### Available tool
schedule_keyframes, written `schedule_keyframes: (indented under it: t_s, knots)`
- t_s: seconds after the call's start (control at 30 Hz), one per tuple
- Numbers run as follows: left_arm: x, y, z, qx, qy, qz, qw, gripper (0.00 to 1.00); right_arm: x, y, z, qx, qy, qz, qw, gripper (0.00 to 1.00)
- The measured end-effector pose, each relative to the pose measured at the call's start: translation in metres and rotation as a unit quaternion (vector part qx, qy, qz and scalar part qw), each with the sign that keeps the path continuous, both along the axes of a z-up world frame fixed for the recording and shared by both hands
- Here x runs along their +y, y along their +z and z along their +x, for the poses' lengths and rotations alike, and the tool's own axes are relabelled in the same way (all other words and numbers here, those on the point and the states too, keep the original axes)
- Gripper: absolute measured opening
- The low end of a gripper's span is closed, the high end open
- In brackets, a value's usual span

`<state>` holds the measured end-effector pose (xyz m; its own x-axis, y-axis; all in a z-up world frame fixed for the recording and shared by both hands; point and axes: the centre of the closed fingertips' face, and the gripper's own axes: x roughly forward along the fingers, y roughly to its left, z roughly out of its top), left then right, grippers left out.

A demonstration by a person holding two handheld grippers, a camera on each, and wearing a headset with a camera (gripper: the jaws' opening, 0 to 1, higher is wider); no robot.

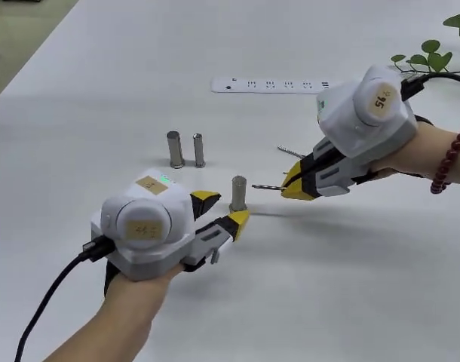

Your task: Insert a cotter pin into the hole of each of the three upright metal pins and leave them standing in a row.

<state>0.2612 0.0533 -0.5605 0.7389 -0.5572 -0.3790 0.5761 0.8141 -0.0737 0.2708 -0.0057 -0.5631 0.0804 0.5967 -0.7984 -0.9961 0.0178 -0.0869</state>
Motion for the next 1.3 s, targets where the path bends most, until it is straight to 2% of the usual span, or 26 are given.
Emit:
schedule_keyframes:
  t_s: [0.53, 0.93, 1.3]
  knots:
    - [-0.010, -0.018, 0.029, 0.001, 0.011, 0.019, 0.9998, 0.21, 0.005, -0.003, 0.007, 0.006, 0.009, 0.003, 0.9999, 0.00]
    - [-0.012, -0.024, 0.035, 0.005, 0.013, 0.023, 0.9996, 0.16, 0.008, -0.004, 0.011, 0.010, 0.025, -0.004, 0.9996, 0.00]
    - [-0.009, -0.025, 0.039, 0.005, 0.012, 0.028, 0.9995, 0.11, 0.013, -0.001, 0.010, 0.011, 0.028, 0.005, 0.9995, 0.00]
